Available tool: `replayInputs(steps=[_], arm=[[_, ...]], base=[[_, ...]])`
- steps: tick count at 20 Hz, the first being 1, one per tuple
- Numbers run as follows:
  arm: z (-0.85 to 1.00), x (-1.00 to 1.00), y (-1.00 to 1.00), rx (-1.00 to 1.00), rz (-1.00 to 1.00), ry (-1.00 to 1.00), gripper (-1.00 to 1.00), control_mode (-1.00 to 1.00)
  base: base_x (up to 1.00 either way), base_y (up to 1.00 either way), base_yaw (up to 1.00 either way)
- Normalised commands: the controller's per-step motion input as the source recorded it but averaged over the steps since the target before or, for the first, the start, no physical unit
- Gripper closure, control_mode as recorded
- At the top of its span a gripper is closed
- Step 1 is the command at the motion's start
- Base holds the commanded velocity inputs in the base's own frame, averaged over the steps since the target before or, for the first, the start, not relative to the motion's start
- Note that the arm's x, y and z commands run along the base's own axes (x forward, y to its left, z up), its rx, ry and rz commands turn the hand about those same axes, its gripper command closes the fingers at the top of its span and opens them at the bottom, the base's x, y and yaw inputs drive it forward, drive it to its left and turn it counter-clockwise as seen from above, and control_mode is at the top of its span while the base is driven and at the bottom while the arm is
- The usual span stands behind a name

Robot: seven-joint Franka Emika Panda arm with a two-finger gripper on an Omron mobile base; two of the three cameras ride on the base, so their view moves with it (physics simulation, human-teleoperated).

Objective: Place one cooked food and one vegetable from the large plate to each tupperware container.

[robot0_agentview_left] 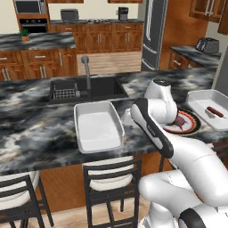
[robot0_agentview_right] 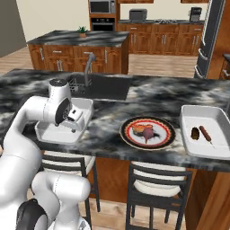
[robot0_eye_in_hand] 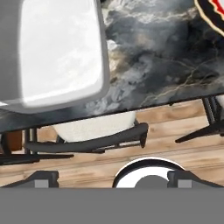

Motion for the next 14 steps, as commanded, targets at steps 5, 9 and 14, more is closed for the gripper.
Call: replayInputs(steps=[5, 9, 14], arm=[[0.00, 0.00, 0.00, 0.00, 0.00, 0.00, -1.00, 1.00], [0.00, 0.00, 0.00, 0.00, 0.00, 0.00, -1.00, 1.00], [0.00, 0.29, -0.17, 0.00, -0.01, 0.03, -1.00, -1.00]], base=[[0.76, -0.23, 0.00], [1.00, -0.48, 0.00], [0.60, -0.17, 0.00]])
